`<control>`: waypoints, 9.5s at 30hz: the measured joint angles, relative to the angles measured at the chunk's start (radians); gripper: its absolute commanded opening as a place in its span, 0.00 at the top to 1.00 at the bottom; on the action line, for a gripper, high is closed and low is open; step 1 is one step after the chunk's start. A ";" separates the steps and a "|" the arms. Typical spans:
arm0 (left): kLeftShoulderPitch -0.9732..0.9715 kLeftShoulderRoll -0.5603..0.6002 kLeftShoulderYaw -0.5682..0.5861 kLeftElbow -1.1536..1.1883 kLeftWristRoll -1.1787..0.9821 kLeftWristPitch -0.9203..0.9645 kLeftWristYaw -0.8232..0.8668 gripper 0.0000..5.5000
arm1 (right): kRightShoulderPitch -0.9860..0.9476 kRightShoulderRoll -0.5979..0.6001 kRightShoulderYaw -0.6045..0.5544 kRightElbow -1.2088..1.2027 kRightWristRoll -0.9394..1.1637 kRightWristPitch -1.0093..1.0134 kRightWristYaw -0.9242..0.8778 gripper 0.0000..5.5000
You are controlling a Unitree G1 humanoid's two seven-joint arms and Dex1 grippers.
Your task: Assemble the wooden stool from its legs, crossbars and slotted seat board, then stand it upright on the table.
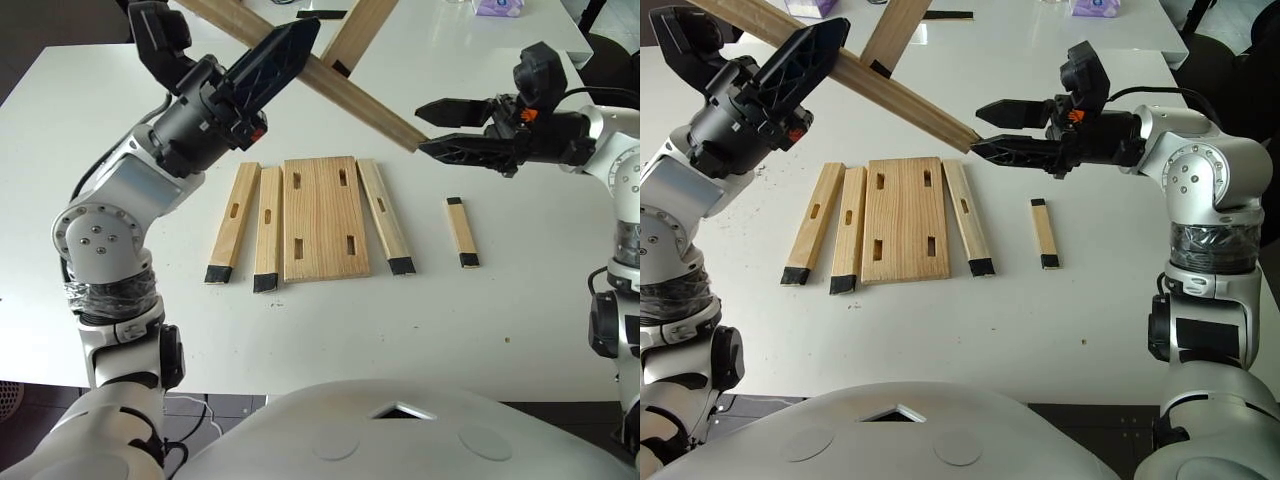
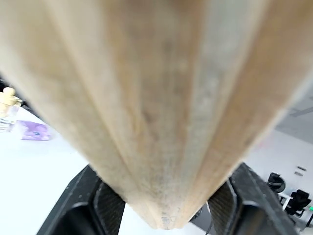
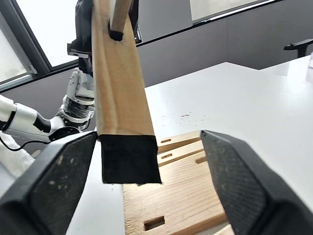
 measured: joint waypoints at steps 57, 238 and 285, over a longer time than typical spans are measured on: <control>0.383 0.354 -0.035 0.031 0.684 -0.419 -0.820 0.63 | 0.239 0.322 -0.214 0.116 -0.240 -0.260 -0.741 0.30; -0.214 0.208 -0.083 0.106 0.549 -0.055 -0.731 0.63 | -0.330 0.321 0.063 -0.172 0.210 0.018 -0.280 0.53; 0.040 -0.221 0.263 0.124 0.657 -0.172 0.325 0.46 | 0.175 0.130 0.032 -0.176 -0.090 -0.254 -0.160 0.64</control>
